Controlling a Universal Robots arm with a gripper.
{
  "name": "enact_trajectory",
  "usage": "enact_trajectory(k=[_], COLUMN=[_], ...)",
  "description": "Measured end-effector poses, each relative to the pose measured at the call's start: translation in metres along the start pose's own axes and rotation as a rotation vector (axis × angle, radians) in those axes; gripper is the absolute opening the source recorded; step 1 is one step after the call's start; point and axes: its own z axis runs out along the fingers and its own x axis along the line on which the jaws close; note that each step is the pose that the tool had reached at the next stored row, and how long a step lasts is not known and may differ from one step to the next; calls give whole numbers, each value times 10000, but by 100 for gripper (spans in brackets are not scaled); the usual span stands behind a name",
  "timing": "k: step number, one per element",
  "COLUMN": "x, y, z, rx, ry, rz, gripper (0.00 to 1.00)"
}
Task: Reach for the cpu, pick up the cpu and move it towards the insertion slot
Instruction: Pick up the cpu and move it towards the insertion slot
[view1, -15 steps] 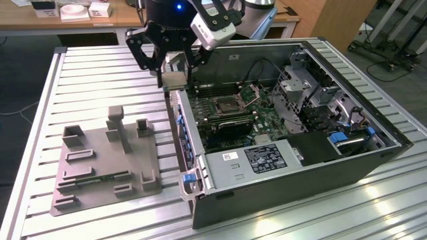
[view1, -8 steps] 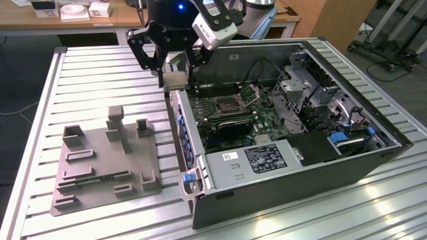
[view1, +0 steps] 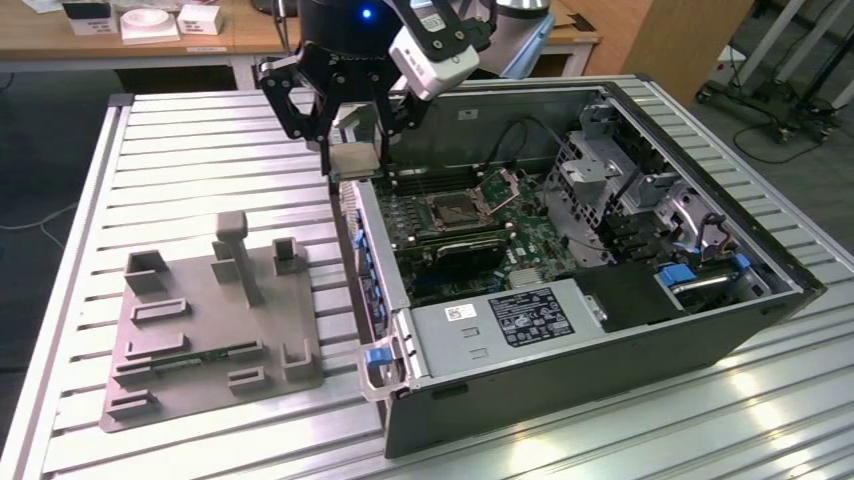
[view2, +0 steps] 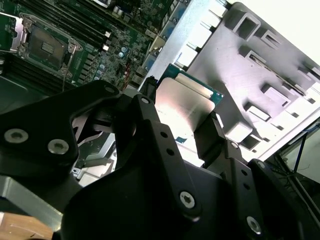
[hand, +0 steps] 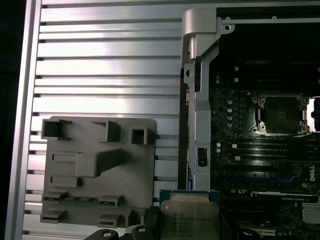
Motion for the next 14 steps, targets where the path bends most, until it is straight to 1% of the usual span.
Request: enact_trajectory(k=[14], x=[-34], y=[-1], z=[0], rx=[-3], ry=[1], rz=[0], gripper=[55])
